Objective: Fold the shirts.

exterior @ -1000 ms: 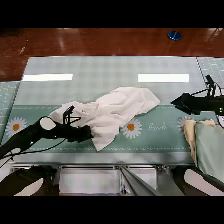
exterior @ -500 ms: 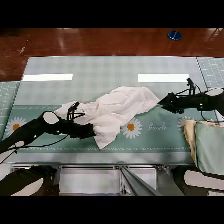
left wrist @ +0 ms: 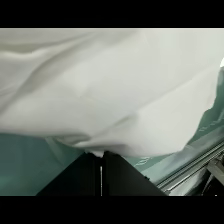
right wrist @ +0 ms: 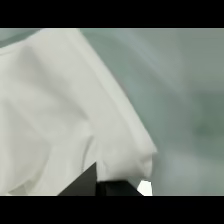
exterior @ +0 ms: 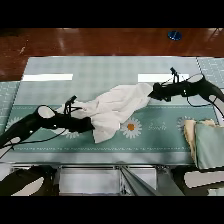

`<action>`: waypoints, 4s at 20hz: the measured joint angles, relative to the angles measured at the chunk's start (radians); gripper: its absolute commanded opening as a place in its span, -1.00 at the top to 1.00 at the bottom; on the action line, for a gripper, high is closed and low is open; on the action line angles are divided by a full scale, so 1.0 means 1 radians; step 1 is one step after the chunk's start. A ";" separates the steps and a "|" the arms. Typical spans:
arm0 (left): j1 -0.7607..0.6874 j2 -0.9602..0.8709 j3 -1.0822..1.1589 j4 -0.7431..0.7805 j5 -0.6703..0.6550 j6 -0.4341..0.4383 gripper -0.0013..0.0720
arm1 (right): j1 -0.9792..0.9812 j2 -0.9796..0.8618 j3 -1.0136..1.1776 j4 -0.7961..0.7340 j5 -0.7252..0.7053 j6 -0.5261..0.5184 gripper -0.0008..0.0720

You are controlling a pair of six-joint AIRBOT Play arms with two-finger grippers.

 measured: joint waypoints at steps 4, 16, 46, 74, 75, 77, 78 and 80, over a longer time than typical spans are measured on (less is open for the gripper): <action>0.112 0.076 0.202 0.000 -0.044 0.011 0.91 | 0.018 0.091 0.232 -0.058 0.063 0.006 0.93; 0.450 0.285 1.176 -0.001 -0.122 0.014 0.92 | 0.024 0.697 0.802 -0.338 0.161 0.047 0.93; 0.411 -0.230 1.048 0.279 -0.027 0.026 0.91 | 0.023 0.198 0.431 -0.341 0.087 0.080 0.92; 0.835 -0.002 0.069 0.278 -0.355 -0.006 -0.42 | -0.427 0.278 -0.202 -0.119 0.098 0.032 -0.14; 0.835 0.010 0.010 0.243 -0.335 0.001 -0.42 | -0.428 0.285 -0.225 -0.099 0.096 0.021 -0.14; 0.824 0.027 -0.080 0.167 -0.260 0.008 -0.42 | -0.431 0.295 -0.253 -0.074 0.088 0.007 -0.14; 0.811 0.031 -0.110 0.130 -0.226 0.014 -0.42 | -0.431 0.298 -0.261 -0.066 0.092 0.003 -0.14; 0.769 0.034 -0.151 0.030 -0.161 0.027 -0.42 | -0.433 0.301 -0.271 -0.055 0.095 -0.003 -0.14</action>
